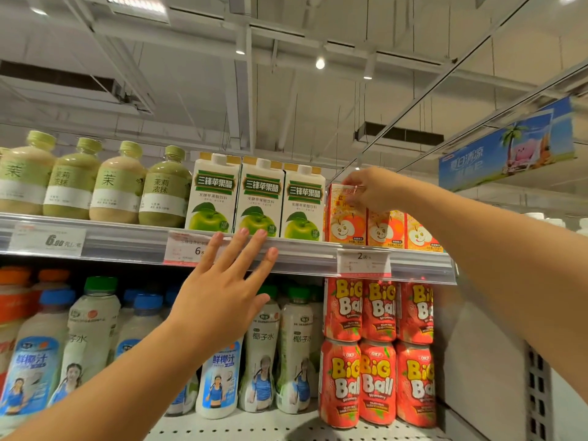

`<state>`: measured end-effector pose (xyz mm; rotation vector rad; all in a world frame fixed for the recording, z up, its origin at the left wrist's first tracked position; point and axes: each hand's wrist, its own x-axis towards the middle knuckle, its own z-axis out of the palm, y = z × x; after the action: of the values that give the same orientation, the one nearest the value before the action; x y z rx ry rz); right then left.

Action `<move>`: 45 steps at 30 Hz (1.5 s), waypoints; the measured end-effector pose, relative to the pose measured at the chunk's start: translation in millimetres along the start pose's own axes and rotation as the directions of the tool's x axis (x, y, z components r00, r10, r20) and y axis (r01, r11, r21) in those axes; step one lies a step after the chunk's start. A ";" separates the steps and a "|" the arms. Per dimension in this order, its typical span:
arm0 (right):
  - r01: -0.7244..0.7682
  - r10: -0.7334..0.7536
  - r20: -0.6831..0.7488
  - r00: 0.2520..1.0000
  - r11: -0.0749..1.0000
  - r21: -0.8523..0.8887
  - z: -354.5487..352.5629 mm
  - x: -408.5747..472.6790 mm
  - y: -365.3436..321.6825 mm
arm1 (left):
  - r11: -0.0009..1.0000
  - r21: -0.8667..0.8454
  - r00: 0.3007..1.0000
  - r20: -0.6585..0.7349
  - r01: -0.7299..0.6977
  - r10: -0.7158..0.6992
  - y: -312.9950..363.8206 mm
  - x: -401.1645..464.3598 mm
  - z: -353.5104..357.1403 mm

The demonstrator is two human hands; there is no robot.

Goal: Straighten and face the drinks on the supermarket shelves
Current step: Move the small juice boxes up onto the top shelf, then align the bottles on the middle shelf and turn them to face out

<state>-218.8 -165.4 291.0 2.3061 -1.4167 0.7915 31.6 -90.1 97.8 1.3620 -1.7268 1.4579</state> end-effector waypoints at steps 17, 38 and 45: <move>0.269 -0.264 -0.351 0.899 0.963 -0.035 77.7 -90.6 -21.0 | 0.998 0.037 0.993 0.110 0.043 -0.047 4.0 -3.7 5.0; 0.461 -0.452 -0.093 0.887 0.852 0.249 203.5 -207.7 -57.1 | 0.936 0.025 0.727 0.623 0.351 -0.289 14.5 -206.6 3.2; 0.305 -0.383 0.201 0.902 0.893 0.332 277.6 -224.6 -101.8 | 0.919 0.056 0.649 0.691 0.390 -0.318 7.4 -239.0 -1.2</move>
<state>-127.9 -107.1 -64.3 2.8764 -0.9747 0.6386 114.7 -1.6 -108.3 2.2305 -1.7397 0.6452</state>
